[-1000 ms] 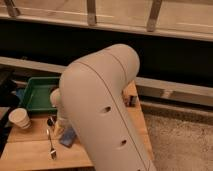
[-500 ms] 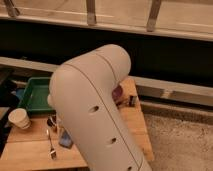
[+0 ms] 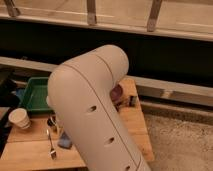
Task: Place sponge in paper cup
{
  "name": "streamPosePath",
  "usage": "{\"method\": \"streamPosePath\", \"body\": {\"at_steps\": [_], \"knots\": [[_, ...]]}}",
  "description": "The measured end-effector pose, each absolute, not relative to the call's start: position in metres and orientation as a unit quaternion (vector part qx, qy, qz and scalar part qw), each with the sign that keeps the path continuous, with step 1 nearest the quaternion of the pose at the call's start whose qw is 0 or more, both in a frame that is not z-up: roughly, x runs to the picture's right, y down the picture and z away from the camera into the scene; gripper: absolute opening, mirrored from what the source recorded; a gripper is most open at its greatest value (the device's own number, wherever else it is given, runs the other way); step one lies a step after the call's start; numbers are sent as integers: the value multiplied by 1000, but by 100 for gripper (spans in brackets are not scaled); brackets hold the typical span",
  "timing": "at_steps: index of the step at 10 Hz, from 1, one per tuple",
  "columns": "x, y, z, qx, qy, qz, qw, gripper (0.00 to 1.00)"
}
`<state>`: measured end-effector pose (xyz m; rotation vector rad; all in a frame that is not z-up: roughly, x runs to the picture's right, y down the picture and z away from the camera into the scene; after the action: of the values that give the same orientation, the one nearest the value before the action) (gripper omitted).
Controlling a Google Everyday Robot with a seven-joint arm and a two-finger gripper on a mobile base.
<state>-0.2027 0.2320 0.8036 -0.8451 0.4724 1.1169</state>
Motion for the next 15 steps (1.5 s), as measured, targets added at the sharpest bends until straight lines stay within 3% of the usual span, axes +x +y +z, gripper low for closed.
{"method": "streamPosePath", "body": {"at_steps": [5,12,15], "knots": [[-190,184,777,-364,170,539,740,0],[-228,68,712,-363,-14,546,755,0],[-244,54,702,-364,-34,534,762,0]]}}
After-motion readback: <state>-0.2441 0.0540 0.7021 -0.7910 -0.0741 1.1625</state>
